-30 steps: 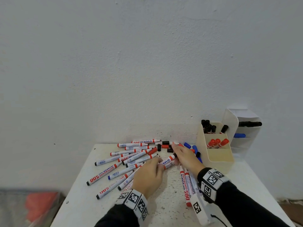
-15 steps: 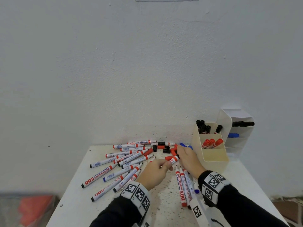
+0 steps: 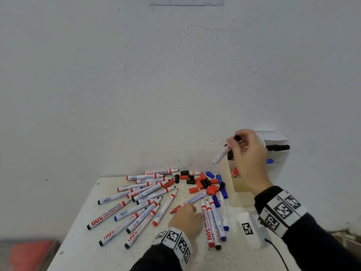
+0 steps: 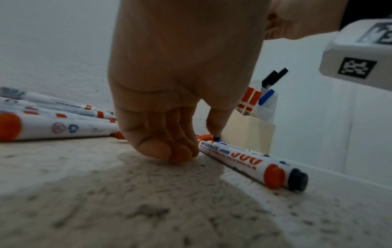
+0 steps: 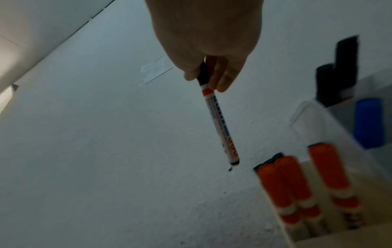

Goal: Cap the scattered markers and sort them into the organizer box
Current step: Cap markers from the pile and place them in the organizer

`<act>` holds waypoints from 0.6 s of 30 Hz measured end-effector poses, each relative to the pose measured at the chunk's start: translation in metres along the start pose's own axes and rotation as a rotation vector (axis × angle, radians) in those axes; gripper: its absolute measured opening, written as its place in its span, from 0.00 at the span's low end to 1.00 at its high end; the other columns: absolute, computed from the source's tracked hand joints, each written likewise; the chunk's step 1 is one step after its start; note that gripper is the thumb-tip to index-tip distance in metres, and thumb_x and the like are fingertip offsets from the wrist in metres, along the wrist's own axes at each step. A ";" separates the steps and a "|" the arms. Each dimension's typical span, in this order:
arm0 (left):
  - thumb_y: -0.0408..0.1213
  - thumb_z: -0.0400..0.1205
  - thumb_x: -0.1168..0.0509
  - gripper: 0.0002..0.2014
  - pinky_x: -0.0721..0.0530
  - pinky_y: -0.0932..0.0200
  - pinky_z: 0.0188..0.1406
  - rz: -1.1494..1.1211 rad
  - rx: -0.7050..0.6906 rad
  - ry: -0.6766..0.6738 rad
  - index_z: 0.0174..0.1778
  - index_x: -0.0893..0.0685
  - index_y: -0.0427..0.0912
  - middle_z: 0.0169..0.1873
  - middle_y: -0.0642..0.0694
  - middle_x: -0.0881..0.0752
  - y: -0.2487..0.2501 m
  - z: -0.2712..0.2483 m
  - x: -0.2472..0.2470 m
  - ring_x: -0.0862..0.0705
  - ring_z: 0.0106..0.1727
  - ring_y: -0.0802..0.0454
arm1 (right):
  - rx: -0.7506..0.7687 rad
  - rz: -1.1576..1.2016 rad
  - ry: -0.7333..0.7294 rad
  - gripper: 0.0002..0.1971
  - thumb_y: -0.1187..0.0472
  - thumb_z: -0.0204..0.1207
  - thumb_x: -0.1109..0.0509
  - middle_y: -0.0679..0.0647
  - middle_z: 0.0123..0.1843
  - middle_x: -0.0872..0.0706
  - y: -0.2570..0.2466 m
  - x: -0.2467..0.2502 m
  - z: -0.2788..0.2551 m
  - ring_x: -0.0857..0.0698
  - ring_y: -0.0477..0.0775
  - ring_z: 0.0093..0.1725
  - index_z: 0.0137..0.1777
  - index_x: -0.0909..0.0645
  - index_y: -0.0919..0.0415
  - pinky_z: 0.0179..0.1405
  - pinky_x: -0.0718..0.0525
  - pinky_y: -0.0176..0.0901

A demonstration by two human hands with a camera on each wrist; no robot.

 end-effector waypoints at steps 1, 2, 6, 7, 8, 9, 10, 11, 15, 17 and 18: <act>0.47 0.84 0.43 0.15 0.18 0.60 0.53 0.037 0.009 -0.013 0.61 0.24 0.44 0.55 0.49 0.18 0.003 0.000 -0.003 0.19 0.49 0.55 | 0.051 -0.045 0.064 0.05 0.65 0.77 0.31 0.45 0.36 0.19 0.003 0.009 0.004 0.19 0.45 0.34 0.50 0.24 0.59 0.37 0.23 0.20; 0.47 0.83 0.43 0.14 0.17 0.60 0.54 0.070 0.019 -0.025 0.60 0.23 0.44 0.54 0.49 0.18 0.005 0.000 -0.005 0.19 0.48 0.56 | 0.087 -0.081 0.111 0.05 0.65 0.77 0.32 0.48 0.38 0.18 0.007 0.016 0.008 0.19 0.47 0.36 0.51 0.23 0.61 0.39 0.24 0.21; 0.46 0.84 0.42 0.13 0.18 0.63 0.50 0.102 0.019 -0.025 0.59 0.22 0.43 0.52 0.48 0.18 0.008 0.002 -0.008 0.21 0.45 0.57 | 0.105 -0.188 0.154 0.06 0.68 0.78 0.34 0.55 0.44 0.18 0.025 0.032 0.017 0.20 0.43 0.37 0.54 0.22 0.68 0.44 0.28 0.16; 0.46 0.84 0.42 0.12 0.18 0.63 0.50 0.090 0.015 -0.021 0.55 0.22 0.43 0.48 0.49 0.18 0.009 0.003 -0.008 0.20 0.44 0.57 | 0.088 -0.216 0.130 0.07 0.68 0.79 0.34 0.55 0.44 0.17 0.029 0.032 0.018 0.21 0.43 0.37 0.54 0.21 0.69 0.44 0.28 0.17; 0.46 0.84 0.42 0.10 0.17 0.62 0.50 0.079 0.013 -0.019 0.52 0.22 0.44 0.45 0.49 0.19 0.010 0.003 -0.009 0.19 0.43 0.57 | 0.071 -0.246 0.103 0.07 0.68 0.79 0.34 0.56 0.45 0.17 0.036 0.031 0.019 0.21 0.44 0.39 0.55 0.21 0.68 0.45 0.27 0.21; 0.46 0.83 0.41 0.09 0.16 0.61 0.52 0.069 0.014 -0.022 0.48 0.22 0.45 0.44 0.49 0.18 0.011 0.003 -0.009 0.18 0.44 0.56 | 0.056 -0.271 0.076 0.08 0.67 0.78 0.34 0.57 0.45 0.15 0.042 0.029 0.019 0.20 0.47 0.42 0.56 0.20 0.68 0.46 0.26 0.27; 0.45 0.83 0.40 0.08 0.15 0.60 0.52 0.060 0.017 -0.032 0.45 0.22 0.45 0.43 0.49 0.18 0.011 0.004 -0.010 0.17 0.44 0.55 | 0.037 -0.285 0.050 0.09 0.66 0.78 0.33 0.58 0.45 0.15 0.049 0.028 0.020 0.19 0.50 0.43 0.56 0.20 0.67 0.46 0.25 0.33; 0.45 0.82 0.39 0.08 0.15 0.60 0.52 0.048 0.024 -0.044 0.41 0.23 0.46 0.41 0.49 0.18 0.012 0.005 -0.010 0.17 0.43 0.55 | 0.016 -0.293 0.024 0.09 0.66 0.78 0.33 0.59 0.45 0.14 0.055 0.026 0.021 0.18 0.52 0.43 0.56 0.19 0.67 0.46 0.25 0.37; 0.47 0.80 0.35 0.09 0.14 0.61 0.48 -0.006 0.060 -0.080 0.41 0.21 0.45 0.39 0.48 0.17 0.012 0.008 -0.012 0.19 0.39 0.55 | -0.123 -0.355 -0.134 0.14 0.66 0.80 0.37 0.64 0.53 0.13 0.072 0.018 0.020 0.16 0.55 0.48 0.64 0.21 0.67 0.50 0.23 0.38; 0.47 0.80 0.35 0.09 0.16 0.64 0.47 -0.004 0.068 -0.090 0.43 0.21 0.44 0.42 0.49 0.17 0.013 0.009 -0.012 0.19 0.40 0.56 | -0.200 -0.385 -0.274 0.17 0.64 0.83 0.40 0.66 0.62 0.17 0.082 0.013 0.019 0.18 0.59 0.60 0.70 0.25 0.68 0.59 0.24 0.42; 0.46 0.80 0.34 0.09 0.17 0.65 0.44 -0.006 0.061 -0.092 0.40 0.22 0.45 0.39 0.50 0.18 0.013 0.009 -0.011 0.20 0.38 0.57 | -0.235 -0.402 -0.354 0.19 0.62 0.84 0.42 0.65 0.66 0.19 0.086 0.010 0.018 0.20 0.60 0.64 0.73 0.29 0.67 0.64 0.25 0.45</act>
Point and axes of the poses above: each hand's wrist, its own z-axis towards the middle knuckle, its own x-axis out of the back of the hand, y = z × x, the point moved 1 cm from there along z, towards the middle knuckle
